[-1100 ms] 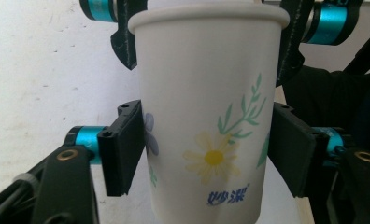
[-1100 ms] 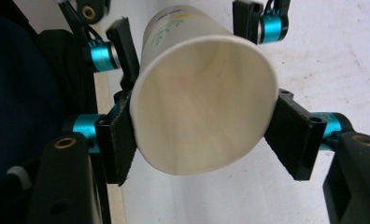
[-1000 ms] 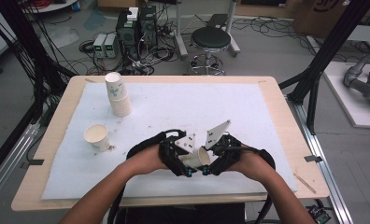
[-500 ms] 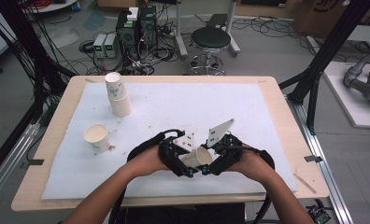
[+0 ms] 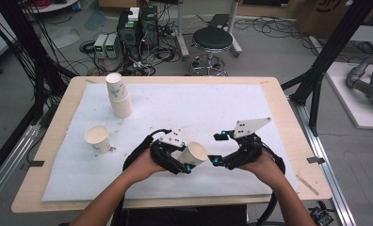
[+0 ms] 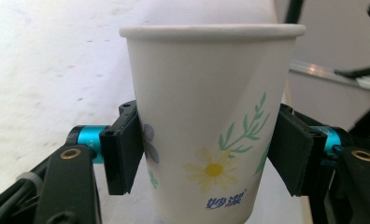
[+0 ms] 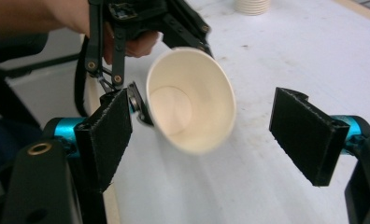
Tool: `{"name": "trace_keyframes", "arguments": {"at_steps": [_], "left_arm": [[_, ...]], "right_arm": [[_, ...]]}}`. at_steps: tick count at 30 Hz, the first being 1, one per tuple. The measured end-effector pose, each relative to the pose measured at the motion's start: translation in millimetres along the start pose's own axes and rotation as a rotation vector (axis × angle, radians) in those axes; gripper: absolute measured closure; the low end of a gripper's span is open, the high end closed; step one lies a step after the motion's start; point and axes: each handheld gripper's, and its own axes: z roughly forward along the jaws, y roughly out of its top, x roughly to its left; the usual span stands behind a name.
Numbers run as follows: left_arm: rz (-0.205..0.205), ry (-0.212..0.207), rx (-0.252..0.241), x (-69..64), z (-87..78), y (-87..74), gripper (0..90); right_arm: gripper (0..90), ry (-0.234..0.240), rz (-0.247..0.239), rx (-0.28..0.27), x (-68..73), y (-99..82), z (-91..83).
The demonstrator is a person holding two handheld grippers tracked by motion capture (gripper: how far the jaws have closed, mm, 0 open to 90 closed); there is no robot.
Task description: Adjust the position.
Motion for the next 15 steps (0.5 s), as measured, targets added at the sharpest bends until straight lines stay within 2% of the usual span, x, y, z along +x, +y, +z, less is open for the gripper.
{"name": "trace_keyframes", "arguments": {"at_steps": [5,8,12,15], "left_arm": [[-0.072,0.072,-0.085,6.5,-7.7,-12.1,32.9],[-0.109,0.109,-0.111,10.2,-11.0,-19.1,32.7],[-0.131,0.149,-0.17,12.5,-15.7,-26.6,32.7],[-0.141,0.179,-0.229,14.4,-19.7,-30.6,32.6]], "right_arm": [[21.8,-0.084,0.069,-0.054,-5.8,-22.4,-8.7],[21.9,-0.12,0.128,-0.079,-11.8,-37.7,-13.8],[21.9,-0.185,0.142,-0.074,-13.9,-48.5,-18.3],[21.8,-0.238,0.143,-0.101,-13.3,-55.1,-21.5]]}}
